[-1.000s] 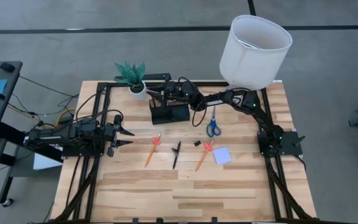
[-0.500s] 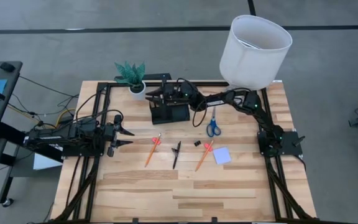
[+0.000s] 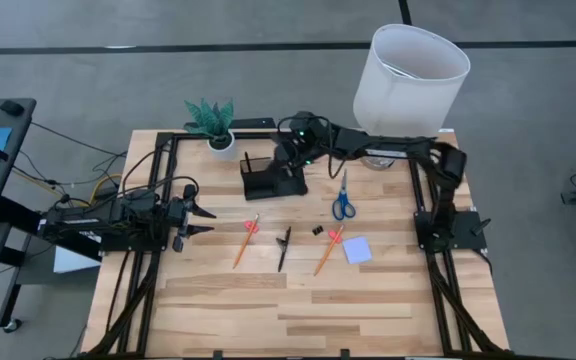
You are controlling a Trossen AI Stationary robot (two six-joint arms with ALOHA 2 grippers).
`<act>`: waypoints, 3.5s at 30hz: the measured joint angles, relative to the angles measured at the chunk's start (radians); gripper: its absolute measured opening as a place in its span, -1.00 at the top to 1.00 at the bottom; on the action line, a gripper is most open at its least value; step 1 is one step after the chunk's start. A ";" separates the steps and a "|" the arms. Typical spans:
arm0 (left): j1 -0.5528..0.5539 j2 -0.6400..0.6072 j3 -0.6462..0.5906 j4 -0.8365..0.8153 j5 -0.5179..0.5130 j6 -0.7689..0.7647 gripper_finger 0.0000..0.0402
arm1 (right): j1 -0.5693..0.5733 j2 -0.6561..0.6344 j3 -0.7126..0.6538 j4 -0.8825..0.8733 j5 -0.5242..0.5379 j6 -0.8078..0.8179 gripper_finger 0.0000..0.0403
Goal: Pick and place office supplies into organizer
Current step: Put the black pen into the black desk organizer
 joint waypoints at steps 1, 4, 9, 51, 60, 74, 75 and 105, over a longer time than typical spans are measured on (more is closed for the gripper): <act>0.000 0.000 0.000 0.002 0.000 0.000 0.28 | 0.005 -0.016 0.000 -0.061 0.013 -0.027 0.57; 0.000 0.000 -0.002 0.015 0.000 0.000 0.28 | 0.020 -0.050 0.000 -0.229 0.026 -0.085 0.57; 0.000 0.000 -0.002 0.024 0.000 0.000 0.28 | 0.044 -0.050 0.000 -0.462 0.034 -0.137 0.57; 0.000 0.000 -0.002 0.029 -0.004 0.100 0.28 | 0.251 -0.028 -0.136 -0.371 0.459 -0.524 0.55; 0.000 0.000 -0.002 0.067 -0.004 0.098 0.28 | 0.248 0.036 -0.139 -0.362 0.450 -0.641 0.18; 0.000 0.000 -0.002 0.074 -0.004 0.096 0.28 | 0.234 0.035 -0.137 -0.321 0.417 -0.697 0.06; 0.000 0.000 -0.002 0.074 -0.004 0.096 0.28 | 0.226 0.035 -0.137 -0.314 0.419 -0.696 0.08; 0.000 0.000 -0.001 0.074 -0.004 0.094 0.28 | 0.295 0.082 -0.134 -0.313 0.642 -0.565 0.14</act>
